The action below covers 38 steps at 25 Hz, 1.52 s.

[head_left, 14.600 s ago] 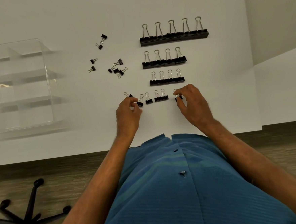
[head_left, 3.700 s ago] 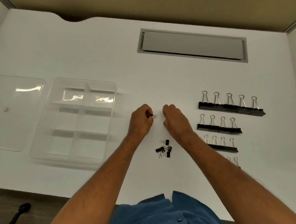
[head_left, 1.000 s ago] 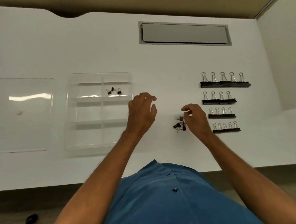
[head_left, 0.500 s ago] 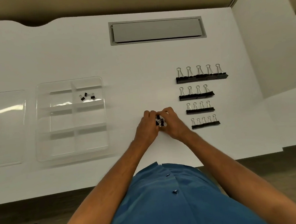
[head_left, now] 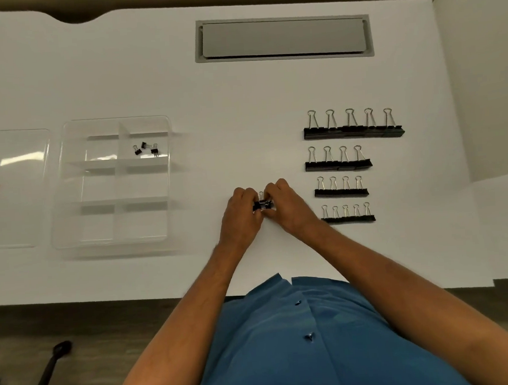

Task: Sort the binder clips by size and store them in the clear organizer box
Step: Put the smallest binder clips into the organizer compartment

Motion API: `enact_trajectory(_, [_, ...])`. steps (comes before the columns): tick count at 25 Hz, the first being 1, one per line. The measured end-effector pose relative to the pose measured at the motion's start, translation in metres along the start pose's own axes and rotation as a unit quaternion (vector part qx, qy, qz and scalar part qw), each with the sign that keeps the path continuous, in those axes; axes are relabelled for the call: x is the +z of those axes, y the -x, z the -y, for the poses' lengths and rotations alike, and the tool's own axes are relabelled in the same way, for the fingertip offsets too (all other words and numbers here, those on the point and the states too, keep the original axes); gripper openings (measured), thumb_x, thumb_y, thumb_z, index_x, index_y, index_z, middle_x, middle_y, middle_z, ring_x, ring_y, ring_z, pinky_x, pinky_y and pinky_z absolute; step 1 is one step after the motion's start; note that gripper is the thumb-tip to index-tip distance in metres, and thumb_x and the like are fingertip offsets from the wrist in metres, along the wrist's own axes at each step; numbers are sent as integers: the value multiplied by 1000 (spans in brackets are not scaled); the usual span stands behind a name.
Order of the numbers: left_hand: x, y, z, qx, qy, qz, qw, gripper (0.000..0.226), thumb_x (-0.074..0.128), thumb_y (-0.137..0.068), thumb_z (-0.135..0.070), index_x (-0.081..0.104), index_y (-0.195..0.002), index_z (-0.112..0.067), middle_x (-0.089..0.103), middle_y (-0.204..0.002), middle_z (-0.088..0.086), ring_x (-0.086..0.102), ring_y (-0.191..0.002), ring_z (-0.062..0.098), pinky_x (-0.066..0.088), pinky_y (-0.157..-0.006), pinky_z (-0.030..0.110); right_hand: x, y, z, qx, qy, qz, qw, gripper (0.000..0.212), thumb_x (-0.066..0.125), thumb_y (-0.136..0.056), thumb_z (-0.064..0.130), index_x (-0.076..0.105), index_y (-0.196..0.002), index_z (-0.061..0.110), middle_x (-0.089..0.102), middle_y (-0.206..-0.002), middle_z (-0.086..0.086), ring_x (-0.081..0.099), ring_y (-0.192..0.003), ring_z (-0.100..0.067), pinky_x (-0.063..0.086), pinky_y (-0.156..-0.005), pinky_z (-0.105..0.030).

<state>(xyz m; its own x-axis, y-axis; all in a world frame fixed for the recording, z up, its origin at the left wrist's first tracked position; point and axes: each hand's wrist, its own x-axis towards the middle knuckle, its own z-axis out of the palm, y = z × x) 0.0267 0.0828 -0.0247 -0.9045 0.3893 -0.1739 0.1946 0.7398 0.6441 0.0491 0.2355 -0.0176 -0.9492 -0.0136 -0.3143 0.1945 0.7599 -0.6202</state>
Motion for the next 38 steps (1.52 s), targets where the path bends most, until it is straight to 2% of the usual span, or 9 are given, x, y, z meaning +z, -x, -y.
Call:
enact_trajectory(6, [6, 6, -1, -47, 45, -58, 996, 18, 57, -82, 4, 53, -85, -13, 54, -85, -1, 48, -78, 19, 41, -66, 31, -6, -3, -8, -19, 41, 13, 999, 13, 59, -97, 18, 51, -104, 10, 46, -96, -3, 48, -75, -22, 37, -64, -33])
enact_trajectory(12, [3, 5, -6, -87, 57, -63, 993, 19, 56, -82, 4, 53, -84, -15, 54, -81, -3, 49, -72, 17, 41, -62, 29, -12, -5, -14, -13, 4, -4, 1000, 3, 54, -93, 11, 53, -96, 12, 52, -92, -5, 53, -76, -26, 48, -69, -42])
enact_trajectory(18, [-4, 9, -8, -141, 132, -98, 976, 14, 58, -92, -1, 54, -91, -14, 61, -81, -1, 58, -71, 12, 48, -62, 23, -20, -6, -13, 101, -261, -9, 960, 15, 53, -93, 12, 64, -102, 17, 61, -91, -2, 60, -78, -17, 59, -71, -32])
enact_trajectory(22, [-9, 14, -5, -231, 268, -133, 926, 14, 64, -89, -5, 57, -90, -17, 67, -84, 6, 66, -73, 18, 56, -67, 28, -32, -13, -9, 152, -369, 2, 917, 11, 51, -92, 9, 62, -88, 12, 60, -87, -3, 59, -82, -18, 55, -69, -26])
enact_trajectory(24, [-13, 17, -6, -260, 346, -126, 893, 15, 64, -88, -4, 57, -90, -17, 71, -89, 11, 67, -72, 18, 58, -68, 31, -31, -18, -9, 98, -297, 8, 950, 13, 58, -84, 6, 63, -93, 15, 58, -92, -1, 56, -82, -14, 54, -73, -26])
enact_trajectory(26, [-17, 20, -8, -265, 388, -117, 875, 13, 62, -90, -4, 58, -93, -15, 73, -93, 14, 68, -73, 18, 58, -69, 29, -27, -26, -10, 20, -177, 40, 983, 38, 62, -81, 3, 65, -113, 22, 53, -101, -2, 51, -84, -9, 45, -75, -11])
enact_trajectory(29, [-21, 23, -10, -265, 426, -108, 858, 12, 61, -95, -5, 63, -105, -10, 75, -93, 11, 69, -75, 18, 59, -71, 27, -20, -36, -9, -71, -47, 105, 991, 58, 59, -86, -2, 56, -138, 24, 41, -110, -3, 45, -88, -8, 38, -79, -9])
enact_trajectory(36, [-21, 24, -7, -314, 493, -84, 807, 15, 59, -91, 2, 65, -98, -9, 68, -84, 8, 65, -76, 22, 58, -83, 40, -23, -41, -6, -73, 2, 109, 991, 33, 72, -87, 9, 59, -116, 21, 37, -115, 1, 51, -93, -17, 48, -80, -25])
enact_trajectory(38, [-17, 20, -9, -317, 428, -73, 843, 12, 61, -88, -2, 62, -95, -11, 64, -83, 5, 62, -75, 20, 57, -78, 36, -23, -40, -4, -64, -8, 101, 993, 32, 74, -86, 10, 56, -111, 18, 38, -115, 1, 50, -89, -14, 47, -77, -24])
